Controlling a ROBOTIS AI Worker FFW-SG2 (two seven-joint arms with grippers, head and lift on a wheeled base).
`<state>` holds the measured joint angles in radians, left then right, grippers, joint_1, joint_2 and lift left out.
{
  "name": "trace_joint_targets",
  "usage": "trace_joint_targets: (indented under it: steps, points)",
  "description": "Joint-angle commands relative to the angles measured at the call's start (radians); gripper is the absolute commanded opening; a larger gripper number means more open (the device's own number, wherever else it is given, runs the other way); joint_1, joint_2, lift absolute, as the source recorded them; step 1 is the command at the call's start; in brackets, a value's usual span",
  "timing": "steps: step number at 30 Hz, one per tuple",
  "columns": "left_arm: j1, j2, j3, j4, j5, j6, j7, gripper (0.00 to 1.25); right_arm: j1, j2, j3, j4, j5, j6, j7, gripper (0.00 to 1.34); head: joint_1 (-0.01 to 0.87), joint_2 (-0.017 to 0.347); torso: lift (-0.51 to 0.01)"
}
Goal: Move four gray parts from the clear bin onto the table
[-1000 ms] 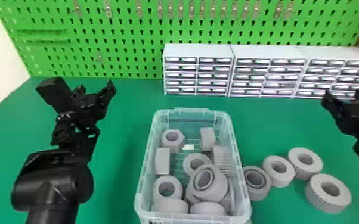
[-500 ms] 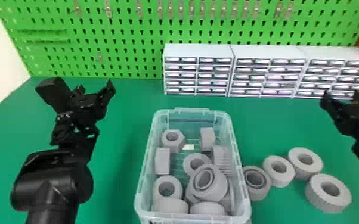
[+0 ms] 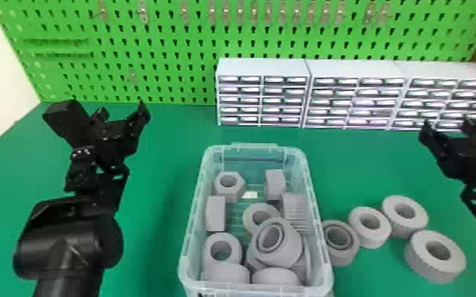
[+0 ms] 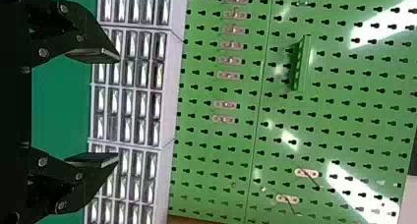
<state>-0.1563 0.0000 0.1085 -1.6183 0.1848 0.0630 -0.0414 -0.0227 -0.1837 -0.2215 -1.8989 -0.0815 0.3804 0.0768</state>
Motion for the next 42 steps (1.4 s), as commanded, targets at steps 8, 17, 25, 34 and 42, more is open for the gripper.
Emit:
trace_joint_targets:
  steps: [8,17,25,34,42]
  points:
    - [0.001,-0.003,0.002,0.002,-0.002,-0.002,0.0,0.9,-0.002,-0.005,0.004,0.003,0.0,0.0,0.0,0.8,0.693,0.072,-0.052]
    - [0.004,-0.003,0.004,0.005,-0.002,-0.002,0.0,0.9,0.003,-0.005,0.007,0.003,-0.001,0.0,0.0,0.8,0.693,0.072,-0.052]
    - [0.001,-0.003,0.0,0.006,-0.002,-0.002,0.0,0.9,0.0,-0.005,0.008,0.003,0.006,-0.003,0.0,0.8,0.693,0.072,-0.052]
    - [0.001,-0.003,0.004,0.006,-0.002,-0.002,0.0,0.9,-0.002,-0.002,0.011,0.001,0.009,-0.003,0.0,0.8,0.693,0.072,-0.052]
    - [0.0,-0.003,0.005,0.011,-0.005,0.0,0.0,0.9,-0.003,-0.003,0.017,0.003,0.011,-0.003,0.0,0.8,0.693,0.072,-0.052]
